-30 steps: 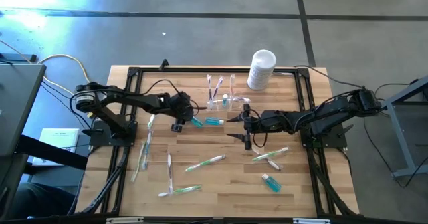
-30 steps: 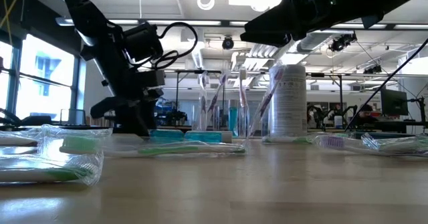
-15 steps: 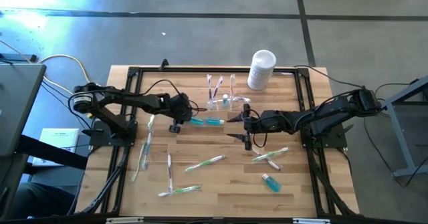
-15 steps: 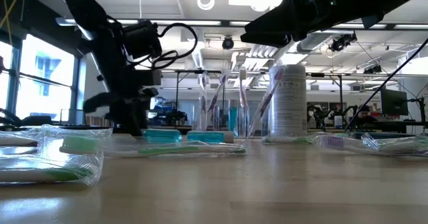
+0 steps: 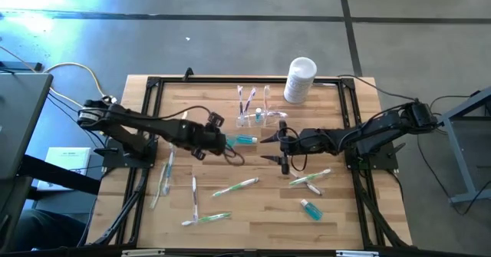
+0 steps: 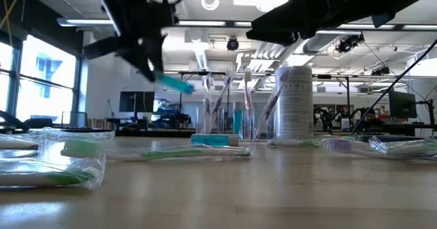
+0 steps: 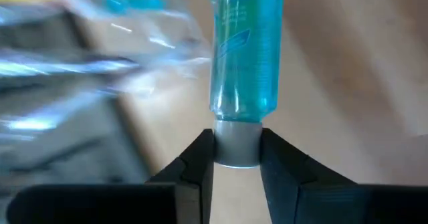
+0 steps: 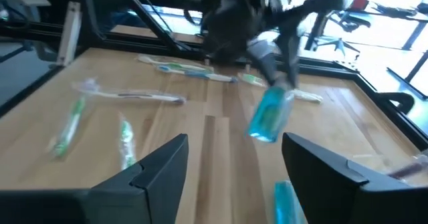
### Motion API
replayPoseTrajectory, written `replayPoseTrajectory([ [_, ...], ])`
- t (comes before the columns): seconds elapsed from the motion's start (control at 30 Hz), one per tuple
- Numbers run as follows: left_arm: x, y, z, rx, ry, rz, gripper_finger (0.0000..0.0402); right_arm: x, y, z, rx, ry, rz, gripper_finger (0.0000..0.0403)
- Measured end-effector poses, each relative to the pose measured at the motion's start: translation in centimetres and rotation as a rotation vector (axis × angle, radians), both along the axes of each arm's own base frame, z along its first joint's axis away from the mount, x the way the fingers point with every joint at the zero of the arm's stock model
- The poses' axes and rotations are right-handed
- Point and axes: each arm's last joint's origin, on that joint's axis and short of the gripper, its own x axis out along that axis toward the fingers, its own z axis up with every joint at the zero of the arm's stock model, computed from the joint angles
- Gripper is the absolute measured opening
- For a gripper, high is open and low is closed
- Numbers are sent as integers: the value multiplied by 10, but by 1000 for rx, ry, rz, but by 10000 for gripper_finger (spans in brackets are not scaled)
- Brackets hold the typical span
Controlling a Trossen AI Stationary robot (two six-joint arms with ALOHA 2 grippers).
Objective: Pick & Place toothbrushing station
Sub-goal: Put the top left blue mouthwash into the transparent organizer
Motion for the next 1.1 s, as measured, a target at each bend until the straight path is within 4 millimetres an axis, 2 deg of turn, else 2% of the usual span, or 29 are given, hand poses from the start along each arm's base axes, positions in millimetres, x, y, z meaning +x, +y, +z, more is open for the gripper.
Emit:
replayPoseTrajectory([
  [0.1, 4, -13, 15, 193, 21, -107, 82, -1, 4, 1, -3, -8, 11, 215],
  [0.23, 12, -21, 23, 442, 103, -225, 82, -1, 7, 1, -8, -9, 19, 193],
  [0.5, 46, -24, 9, 769, 291, -365, 82, -2, 13, 1, 0, -9, 38, 150],
  [0.6, 58, -26, -1, 800, 330, -441, 82, -5, 21, 3, -8, -14, 61, 128],
  [0.8, 87, -13, -11, 858, 267, -396, 82, -19, 42, 16, -64, -51, 36, 75],
  [1.1, 96, 27, -9, 876, 287, -343, 82, -37, 70, 21, -148, -54, 21, 23],
])
